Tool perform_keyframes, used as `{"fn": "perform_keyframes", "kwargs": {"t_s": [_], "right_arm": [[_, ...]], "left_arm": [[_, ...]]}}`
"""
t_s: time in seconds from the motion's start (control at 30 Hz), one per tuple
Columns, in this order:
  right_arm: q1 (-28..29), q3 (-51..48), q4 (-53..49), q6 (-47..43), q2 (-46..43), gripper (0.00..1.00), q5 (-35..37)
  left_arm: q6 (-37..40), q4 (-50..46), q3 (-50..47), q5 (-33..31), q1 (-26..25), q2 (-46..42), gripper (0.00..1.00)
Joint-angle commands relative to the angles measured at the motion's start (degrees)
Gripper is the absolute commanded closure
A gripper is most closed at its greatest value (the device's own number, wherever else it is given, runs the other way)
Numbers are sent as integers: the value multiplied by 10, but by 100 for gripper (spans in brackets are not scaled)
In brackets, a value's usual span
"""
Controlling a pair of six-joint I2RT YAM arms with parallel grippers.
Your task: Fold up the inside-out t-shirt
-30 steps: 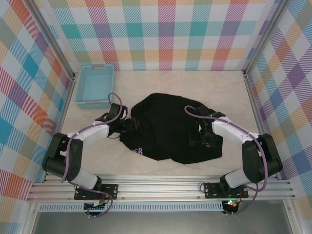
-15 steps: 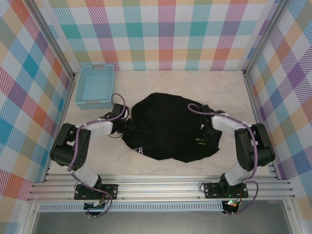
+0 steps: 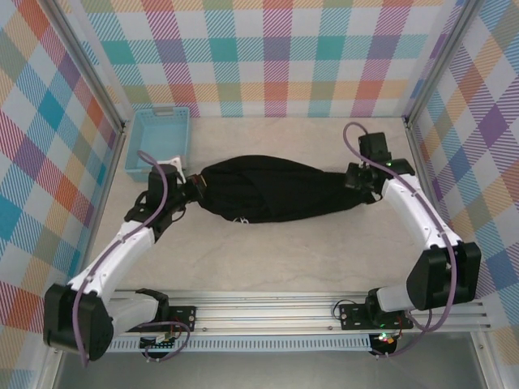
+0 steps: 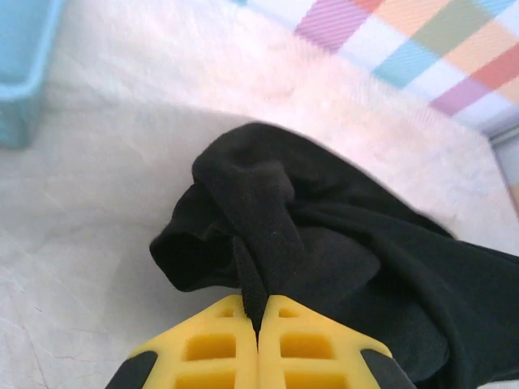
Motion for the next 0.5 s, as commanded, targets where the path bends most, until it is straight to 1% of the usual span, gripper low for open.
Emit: {"fn": "perform_keyframes", "kwargs": {"t_s": [0.0, 0.1, 0.23, 0.3, 0.33, 0.4, 0.47], "right_arm": [[-5, 56, -25, -39, -22, 100, 65], [-16, 72, -30, -54, -17, 100, 84], [-41, 50, -28, -52, 23, 100, 91], [-52, 40, -23, -49, 52, 100, 97], [-58, 39, -22, -47, 69, 99, 100], [-58, 37, -19, -45, 87, 92, 101], [-40, 27, -2, -46, 86, 84, 75]], "left_arm": [[-18, -6, 21, -23, 14, -55, 100], [-17, -27, 28, -8, 15, -62, 100], [-31, -1, -26, 102, 10, -41, 100], [-30, 0, -56, 119, -1, -36, 100], [-28, -4, -72, 120, -7, -38, 100], [-30, -10, -97, 123, -13, -42, 100], [-30, -13, -116, 128, -19, -42, 100]]}}
